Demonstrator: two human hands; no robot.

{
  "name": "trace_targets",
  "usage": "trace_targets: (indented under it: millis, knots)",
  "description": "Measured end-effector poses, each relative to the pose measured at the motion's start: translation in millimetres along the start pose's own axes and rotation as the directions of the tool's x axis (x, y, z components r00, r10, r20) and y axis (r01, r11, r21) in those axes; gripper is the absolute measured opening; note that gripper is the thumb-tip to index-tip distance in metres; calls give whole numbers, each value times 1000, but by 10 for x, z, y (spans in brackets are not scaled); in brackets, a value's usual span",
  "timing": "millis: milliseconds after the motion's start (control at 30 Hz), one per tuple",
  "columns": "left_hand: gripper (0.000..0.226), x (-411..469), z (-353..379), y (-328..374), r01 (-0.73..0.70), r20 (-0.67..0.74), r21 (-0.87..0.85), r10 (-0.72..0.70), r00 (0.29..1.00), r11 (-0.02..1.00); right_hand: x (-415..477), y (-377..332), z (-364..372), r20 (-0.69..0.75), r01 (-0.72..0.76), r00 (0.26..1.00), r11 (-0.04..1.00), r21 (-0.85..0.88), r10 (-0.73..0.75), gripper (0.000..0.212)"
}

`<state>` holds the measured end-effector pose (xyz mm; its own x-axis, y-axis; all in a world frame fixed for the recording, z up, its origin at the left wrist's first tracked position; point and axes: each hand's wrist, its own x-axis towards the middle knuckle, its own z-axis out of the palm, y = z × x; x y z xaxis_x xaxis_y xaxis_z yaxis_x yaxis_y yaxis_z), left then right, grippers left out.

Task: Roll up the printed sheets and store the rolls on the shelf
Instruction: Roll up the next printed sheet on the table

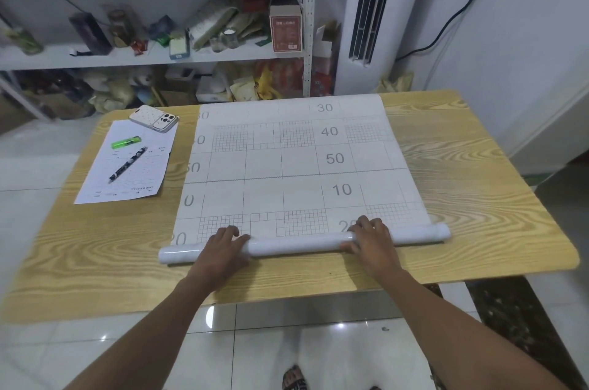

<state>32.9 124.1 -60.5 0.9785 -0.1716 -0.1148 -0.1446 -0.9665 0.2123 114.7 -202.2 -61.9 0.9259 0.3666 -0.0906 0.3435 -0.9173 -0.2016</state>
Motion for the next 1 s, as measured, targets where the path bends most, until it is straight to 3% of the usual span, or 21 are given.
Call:
trace_targets:
  millis: [100, 233, 367, 500, 633, 867, 1000]
  knots:
    - [65, 8, 8, 35, -13, -7, 23, 14, 1000, 1000, -15, -37, -38, 17, -15, 1000, 1000, 10, 15, 40]
    - [69, 43, 2, 19, -5, -7, 53, 5, 1000, 999, -61, -59, -2, -63, -17, 998, 1000, 13, 18, 44]
    - [53, 85, -45, 54, 47, 38, 5, -47, 998, 999, -79, -53, 29, -88, -9, 996, 997, 71, 15, 33]
    - [35, 94, -61, 74, 50, 52, 12, -51, 997, 999, -94, -20, 47, -66, -18, 998, 995, 94, 24, 44]
    - [30, 93, -62, 88, 52, 89, 29, -55, 995, 998, -94, -33, 19, -46, -62, 997, 994, 90, 66, 50]
    - [21, 40, -23, 18, -10, -5, 74, 10, 1000, 997, -61, -39, 12, -22, -36, 999, 999, 20, 37, 47]
    - [57, 50, -56, 33, 31, 111, 35, -35, 993, 999, -58, -55, -13, -29, -31, 999, 998, 47, 32, 44]
